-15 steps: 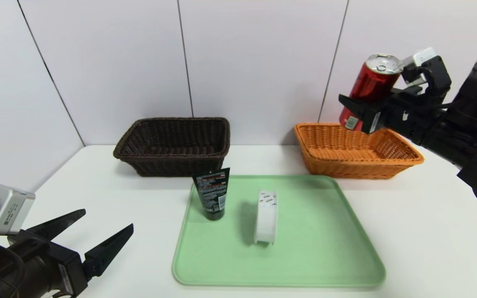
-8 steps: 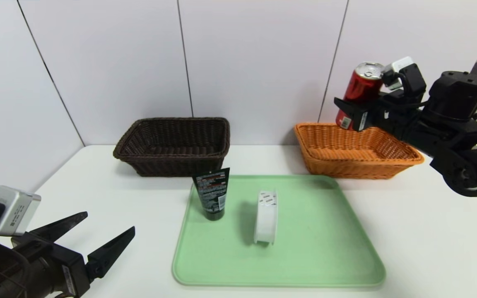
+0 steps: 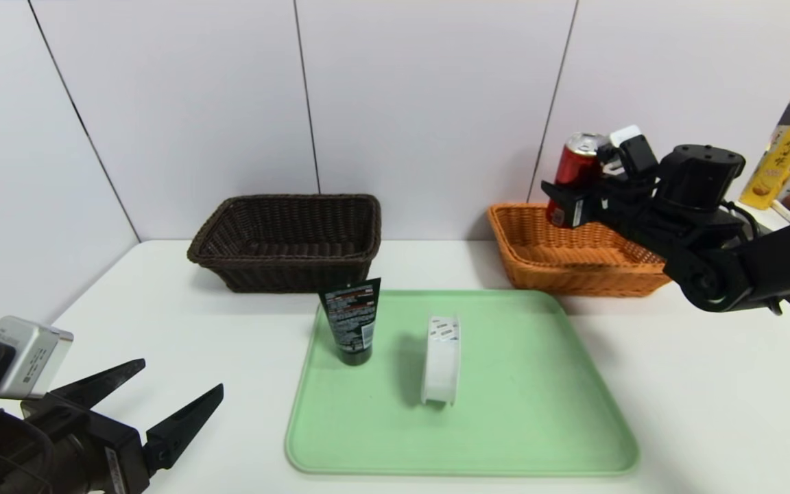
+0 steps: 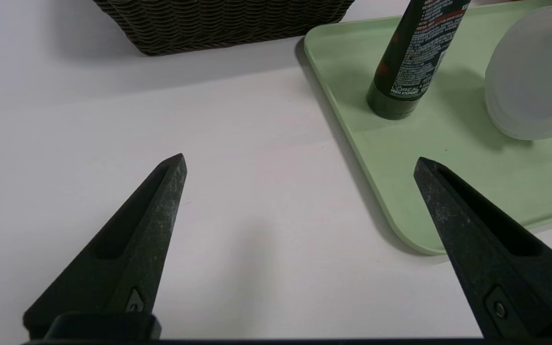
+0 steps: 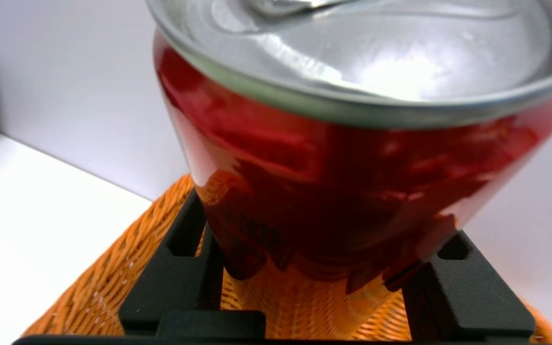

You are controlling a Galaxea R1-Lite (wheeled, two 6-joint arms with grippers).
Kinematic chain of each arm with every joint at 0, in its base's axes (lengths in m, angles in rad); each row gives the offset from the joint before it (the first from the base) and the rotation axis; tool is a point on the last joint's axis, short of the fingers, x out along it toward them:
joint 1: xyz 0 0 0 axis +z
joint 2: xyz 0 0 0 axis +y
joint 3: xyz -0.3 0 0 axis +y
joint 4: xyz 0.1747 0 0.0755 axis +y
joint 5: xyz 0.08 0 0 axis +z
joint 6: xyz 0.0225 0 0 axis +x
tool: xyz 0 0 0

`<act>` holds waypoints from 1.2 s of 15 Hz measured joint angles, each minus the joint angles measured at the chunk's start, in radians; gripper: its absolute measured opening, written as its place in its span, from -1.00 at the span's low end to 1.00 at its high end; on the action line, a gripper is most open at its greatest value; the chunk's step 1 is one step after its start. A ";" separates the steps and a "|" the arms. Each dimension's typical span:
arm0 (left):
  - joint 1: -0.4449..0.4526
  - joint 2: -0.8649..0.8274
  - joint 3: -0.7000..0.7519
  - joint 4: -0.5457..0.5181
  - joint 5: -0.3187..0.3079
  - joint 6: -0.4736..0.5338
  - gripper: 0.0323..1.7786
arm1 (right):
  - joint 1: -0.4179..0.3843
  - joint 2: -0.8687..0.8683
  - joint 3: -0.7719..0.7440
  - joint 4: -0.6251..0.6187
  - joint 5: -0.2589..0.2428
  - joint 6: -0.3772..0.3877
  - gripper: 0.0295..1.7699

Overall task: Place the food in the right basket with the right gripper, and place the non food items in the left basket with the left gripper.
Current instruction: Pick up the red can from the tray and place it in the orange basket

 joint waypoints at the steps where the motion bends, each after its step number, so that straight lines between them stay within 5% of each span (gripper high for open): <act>1: 0.000 0.001 0.000 0.000 0.000 0.000 0.90 | -0.001 0.020 -0.005 -0.001 -0.002 0.002 0.08; 16: 0.000 0.020 0.005 -0.002 0.000 -0.009 0.90 | -0.008 0.192 -0.029 -0.052 -0.023 0.002 0.08; 18: 0.000 0.020 0.006 -0.001 0.000 -0.009 0.90 | -0.008 0.199 -0.038 -0.053 -0.030 0.006 0.21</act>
